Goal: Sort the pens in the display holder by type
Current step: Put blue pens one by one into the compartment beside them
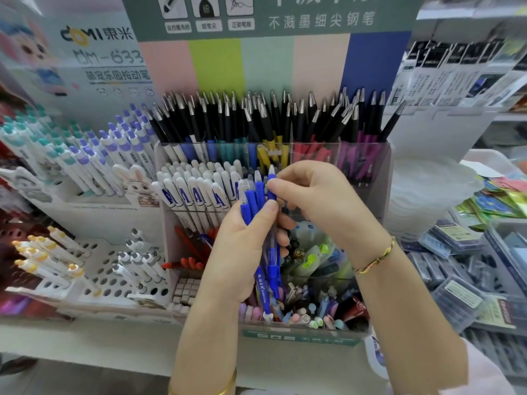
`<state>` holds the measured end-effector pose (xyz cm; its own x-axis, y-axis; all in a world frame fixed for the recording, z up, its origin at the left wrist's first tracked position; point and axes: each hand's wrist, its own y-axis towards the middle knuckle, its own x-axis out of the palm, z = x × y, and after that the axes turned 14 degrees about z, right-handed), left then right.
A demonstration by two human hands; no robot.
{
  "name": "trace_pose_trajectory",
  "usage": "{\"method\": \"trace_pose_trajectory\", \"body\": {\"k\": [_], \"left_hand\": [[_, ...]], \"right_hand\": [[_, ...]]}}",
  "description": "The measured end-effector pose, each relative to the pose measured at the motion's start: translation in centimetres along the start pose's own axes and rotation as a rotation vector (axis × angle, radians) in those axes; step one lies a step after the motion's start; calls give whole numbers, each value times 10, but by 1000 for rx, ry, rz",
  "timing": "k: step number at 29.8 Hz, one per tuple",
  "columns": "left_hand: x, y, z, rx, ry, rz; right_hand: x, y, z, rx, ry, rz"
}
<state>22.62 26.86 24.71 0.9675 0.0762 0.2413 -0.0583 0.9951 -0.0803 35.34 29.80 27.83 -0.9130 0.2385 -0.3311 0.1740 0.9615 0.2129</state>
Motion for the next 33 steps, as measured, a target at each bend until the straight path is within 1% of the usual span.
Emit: {"method": "trace_pose_trajectory", "body": {"k": [2,4,6,8,9,11,13,15,20,23,25,31,33], "left_hand": [[1,0,2,-22,-13,22],[0,1,2,-49,-33,74],[-3,2,-1,-51,-19,139],[-6,3,-3,-35,12,200],[-6,3,-3,-30,18,222],[-6,4,-3,-29,8,231],[-5,5,-1,-40,-6,227],[-4,4,-1,-60,-21,224],[-5,3,-1,-62,-43,200],[-7,2,0,-45,-61,153],[-7,1,1,-40,-70,127],[-5,1,1,-30,-76,97],[-5,2,2,-29,-82,97]], "right_hand": [[3,2,1,59,125,70],[2,4,-1,103,308,203],[-4,8,-3,39,395,374],[-8,11,-3,-90,348,531],[-8,12,-3,-159,298,581],[-4,10,-2,-274,186,619],[4,6,2,-368,68,625],[11,5,10,-422,-26,603],[21,4,31,-417,-275,437],[22,3,33,-402,-457,418],[20,3,31,-381,-493,399],[13,2,21,-274,-536,266],[13,2,19,-264,-568,258]]}}
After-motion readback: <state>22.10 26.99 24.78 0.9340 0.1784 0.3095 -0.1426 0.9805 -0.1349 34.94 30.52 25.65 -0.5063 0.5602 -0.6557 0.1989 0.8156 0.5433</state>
